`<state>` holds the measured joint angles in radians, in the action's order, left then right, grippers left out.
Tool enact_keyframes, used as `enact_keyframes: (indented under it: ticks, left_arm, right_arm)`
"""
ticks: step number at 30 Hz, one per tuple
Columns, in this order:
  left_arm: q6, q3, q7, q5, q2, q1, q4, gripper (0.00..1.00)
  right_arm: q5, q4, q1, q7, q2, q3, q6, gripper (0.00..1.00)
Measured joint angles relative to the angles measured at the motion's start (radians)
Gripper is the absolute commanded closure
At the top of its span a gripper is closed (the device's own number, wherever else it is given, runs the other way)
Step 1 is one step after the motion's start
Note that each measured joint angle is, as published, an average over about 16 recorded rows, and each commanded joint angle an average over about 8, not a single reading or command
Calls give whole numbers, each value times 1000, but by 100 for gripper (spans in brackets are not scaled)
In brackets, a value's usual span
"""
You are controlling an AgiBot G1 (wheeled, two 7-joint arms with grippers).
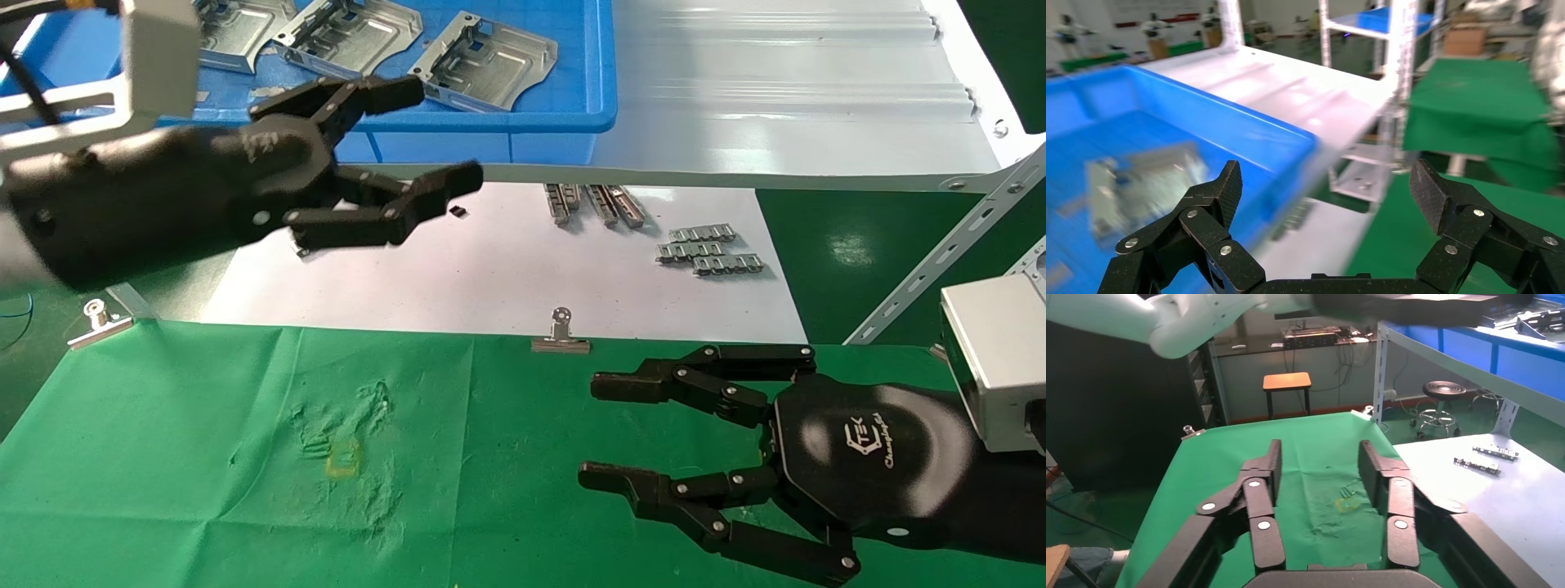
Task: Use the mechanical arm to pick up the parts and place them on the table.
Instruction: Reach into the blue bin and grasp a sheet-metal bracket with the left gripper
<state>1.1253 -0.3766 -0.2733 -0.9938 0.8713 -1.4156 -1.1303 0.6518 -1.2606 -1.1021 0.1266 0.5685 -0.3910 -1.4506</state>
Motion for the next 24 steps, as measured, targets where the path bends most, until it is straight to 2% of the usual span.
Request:
enact_keyframes:
  ticks: [9, 24]
  left_arm:
    - [-98, -73, -18, -148, 118, -170, 167, 0]
    - [-104, -158, 63, -296, 282, -450, 637, 0]
  right_arm:
    - [0, 0, 0, 0, 0, 0, 0, 100]
    - [0, 0, 0, 0, 0, 0, 0, 100]
